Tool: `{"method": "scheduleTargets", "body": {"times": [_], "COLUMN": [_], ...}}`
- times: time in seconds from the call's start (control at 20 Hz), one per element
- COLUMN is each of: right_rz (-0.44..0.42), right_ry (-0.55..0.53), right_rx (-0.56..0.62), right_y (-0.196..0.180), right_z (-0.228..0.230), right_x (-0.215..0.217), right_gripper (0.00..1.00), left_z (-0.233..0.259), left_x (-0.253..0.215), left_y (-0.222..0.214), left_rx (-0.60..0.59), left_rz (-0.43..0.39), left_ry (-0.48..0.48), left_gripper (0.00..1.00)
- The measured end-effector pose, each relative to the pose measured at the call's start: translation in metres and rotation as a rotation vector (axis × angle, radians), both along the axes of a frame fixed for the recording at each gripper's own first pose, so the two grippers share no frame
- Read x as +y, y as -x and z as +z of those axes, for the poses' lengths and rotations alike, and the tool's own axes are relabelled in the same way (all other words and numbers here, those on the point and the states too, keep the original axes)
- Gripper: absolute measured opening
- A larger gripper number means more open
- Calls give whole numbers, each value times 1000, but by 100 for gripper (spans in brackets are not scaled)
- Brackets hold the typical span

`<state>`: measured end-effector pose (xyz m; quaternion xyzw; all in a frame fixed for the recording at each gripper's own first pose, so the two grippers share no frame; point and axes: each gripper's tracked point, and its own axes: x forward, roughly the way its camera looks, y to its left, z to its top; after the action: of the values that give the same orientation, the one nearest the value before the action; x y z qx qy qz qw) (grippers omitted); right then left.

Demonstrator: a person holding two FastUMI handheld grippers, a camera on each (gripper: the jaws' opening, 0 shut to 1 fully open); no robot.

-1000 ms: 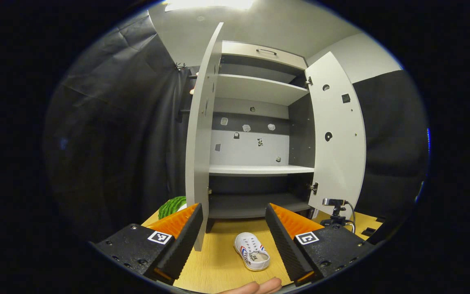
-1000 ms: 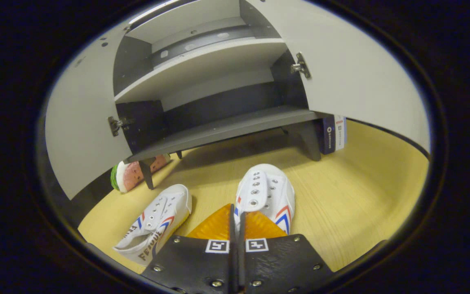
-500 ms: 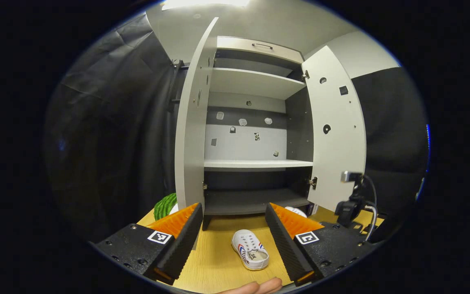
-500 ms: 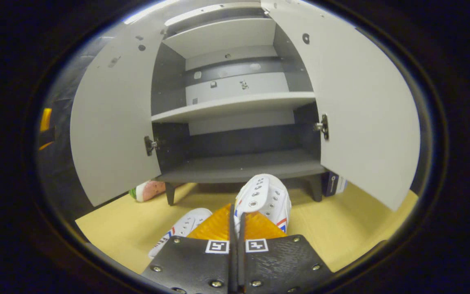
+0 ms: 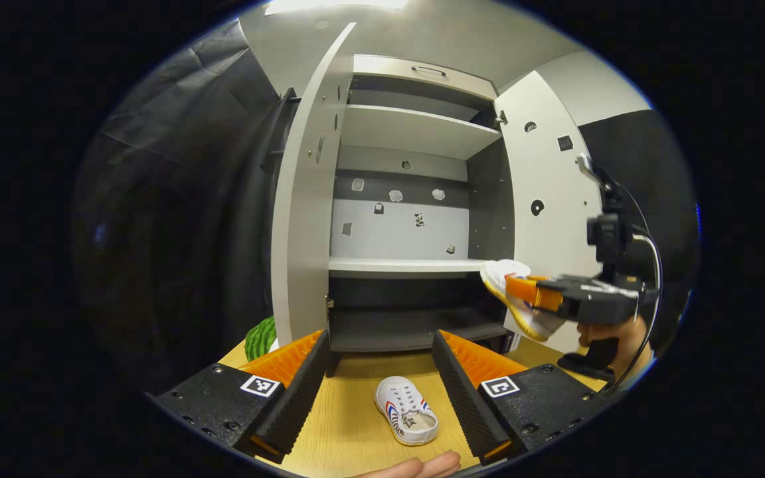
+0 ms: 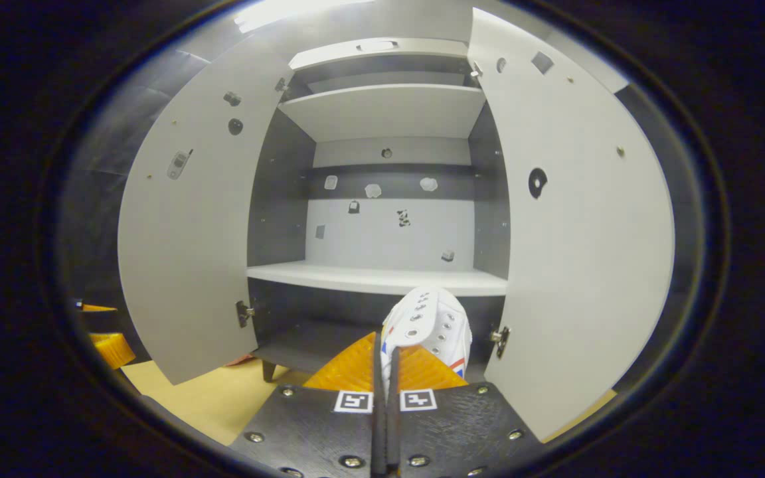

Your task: Grab one shoe with the right hand and put it into the shoe cabinet, grab the other shoe with the left hand and put it into the shoe cabinet; then close the right door with the right hand and the left door with the left hand.

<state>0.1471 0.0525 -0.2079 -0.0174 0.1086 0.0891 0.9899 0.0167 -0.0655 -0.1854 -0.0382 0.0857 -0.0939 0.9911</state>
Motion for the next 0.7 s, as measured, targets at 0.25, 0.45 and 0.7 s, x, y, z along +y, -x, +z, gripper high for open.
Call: {"method": "scheduleTargets", "body": {"times": [0.25,0.45,0.7], "right_rz": [17,41,19], "right_ry": [58,89,175], "right_rx": [-15,4,45], "right_y": [-64,-123,-192], "right_z": [49,73,69], "right_x": [9,21,21], "right_gripper": [1,1,1], "left_z": [9,4,-13], "left_x": [-14,-24,-2], "left_y": [-12,-15,-19], "left_rx": [-35,-44,-20], "left_rz": [-26,-81,-61], "left_ry": [8,23,36], "left_gripper": [94,94,94]}}
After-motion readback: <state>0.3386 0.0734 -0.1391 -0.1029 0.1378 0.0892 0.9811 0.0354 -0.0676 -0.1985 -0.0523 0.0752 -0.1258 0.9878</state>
